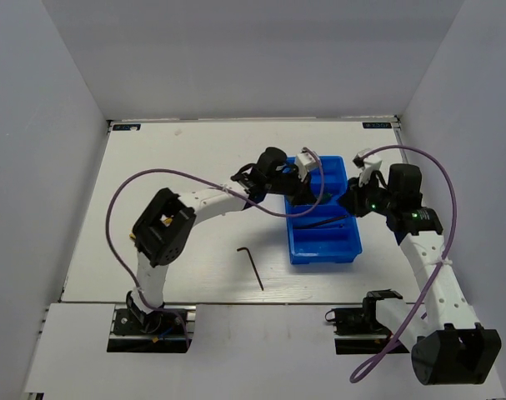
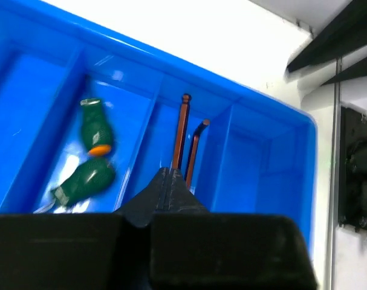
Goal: Sort the tools into containers
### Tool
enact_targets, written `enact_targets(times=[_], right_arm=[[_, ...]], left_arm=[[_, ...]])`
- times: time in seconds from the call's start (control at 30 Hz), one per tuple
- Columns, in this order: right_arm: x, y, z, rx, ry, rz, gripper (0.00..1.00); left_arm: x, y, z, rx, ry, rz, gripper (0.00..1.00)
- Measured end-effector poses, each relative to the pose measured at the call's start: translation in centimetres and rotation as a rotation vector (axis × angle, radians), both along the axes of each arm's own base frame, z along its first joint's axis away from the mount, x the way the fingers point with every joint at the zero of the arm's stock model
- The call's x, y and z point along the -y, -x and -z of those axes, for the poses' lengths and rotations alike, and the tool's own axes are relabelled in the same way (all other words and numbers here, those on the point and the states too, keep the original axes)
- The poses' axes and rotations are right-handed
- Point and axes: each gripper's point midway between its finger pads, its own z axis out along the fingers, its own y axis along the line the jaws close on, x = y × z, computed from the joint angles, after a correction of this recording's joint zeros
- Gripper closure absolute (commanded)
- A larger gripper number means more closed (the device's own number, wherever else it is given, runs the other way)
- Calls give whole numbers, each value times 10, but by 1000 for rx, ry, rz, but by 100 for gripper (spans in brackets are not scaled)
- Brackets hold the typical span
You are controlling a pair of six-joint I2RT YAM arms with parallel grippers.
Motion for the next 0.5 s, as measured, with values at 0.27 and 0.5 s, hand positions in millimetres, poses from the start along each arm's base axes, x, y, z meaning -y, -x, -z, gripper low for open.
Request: enact_targets(times=[0.27,0.5], right_arm=[[-86,46,11,-142,-62,-474,76],[-178,95,60,-373,138,-744,60]], left_arm=[[-152,-1,-109,-13,-23,-660,49],[-307,11,-83,-119,-152,-1202,21]])
